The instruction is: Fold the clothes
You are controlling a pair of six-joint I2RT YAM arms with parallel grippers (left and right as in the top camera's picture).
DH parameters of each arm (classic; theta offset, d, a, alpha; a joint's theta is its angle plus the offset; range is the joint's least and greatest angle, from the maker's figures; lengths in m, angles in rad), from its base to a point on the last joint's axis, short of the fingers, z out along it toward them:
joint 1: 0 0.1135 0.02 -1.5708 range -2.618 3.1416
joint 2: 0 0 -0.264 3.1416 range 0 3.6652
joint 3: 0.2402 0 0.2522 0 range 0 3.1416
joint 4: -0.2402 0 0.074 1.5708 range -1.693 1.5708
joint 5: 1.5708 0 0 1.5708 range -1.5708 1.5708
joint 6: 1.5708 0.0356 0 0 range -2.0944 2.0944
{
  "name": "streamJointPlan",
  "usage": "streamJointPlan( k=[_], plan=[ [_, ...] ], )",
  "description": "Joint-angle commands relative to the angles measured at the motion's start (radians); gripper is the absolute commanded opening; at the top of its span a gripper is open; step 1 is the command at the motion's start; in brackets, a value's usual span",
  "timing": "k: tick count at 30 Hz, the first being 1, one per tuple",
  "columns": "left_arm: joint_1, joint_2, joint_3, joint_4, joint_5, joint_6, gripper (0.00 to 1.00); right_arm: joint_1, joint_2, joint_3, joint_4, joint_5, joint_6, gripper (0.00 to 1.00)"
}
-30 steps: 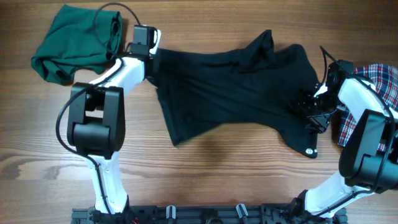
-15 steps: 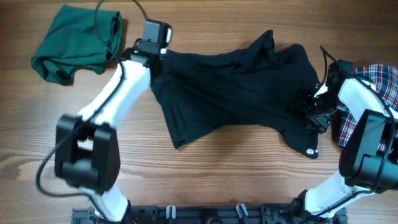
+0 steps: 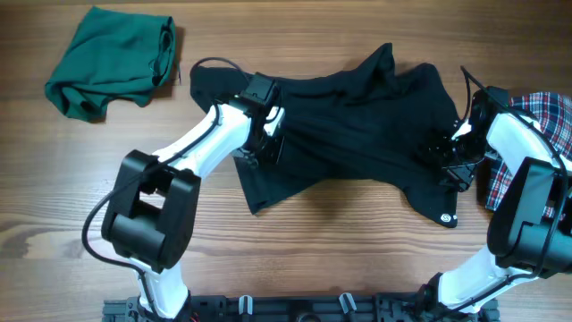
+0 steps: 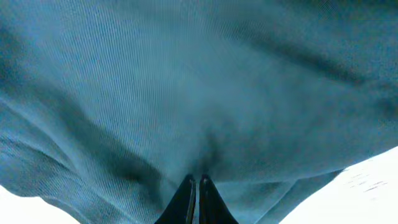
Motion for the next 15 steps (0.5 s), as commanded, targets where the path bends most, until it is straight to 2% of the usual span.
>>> streamJointPlan(
  k=[1, 8, 15],
  plan=[
    [-0.003, 0.013, -0.060, -0.004, 0.039, -0.021, 0.04, -0.004, 0.010, -0.016, 0.014, -0.017, -0.017, 0.96],
    [-0.005, 0.013, -0.126, -0.007, 0.051, -0.021, 0.04, -0.004, 0.010, -0.014, 0.021, -0.021, -0.017, 0.96],
    [-0.006, 0.013, -0.190, -0.085, 0.066, -0.047, 0.04, -0.004, 0.010, -0.012, 0.022, -0.020, -0.016, 0.96]
  ],
)
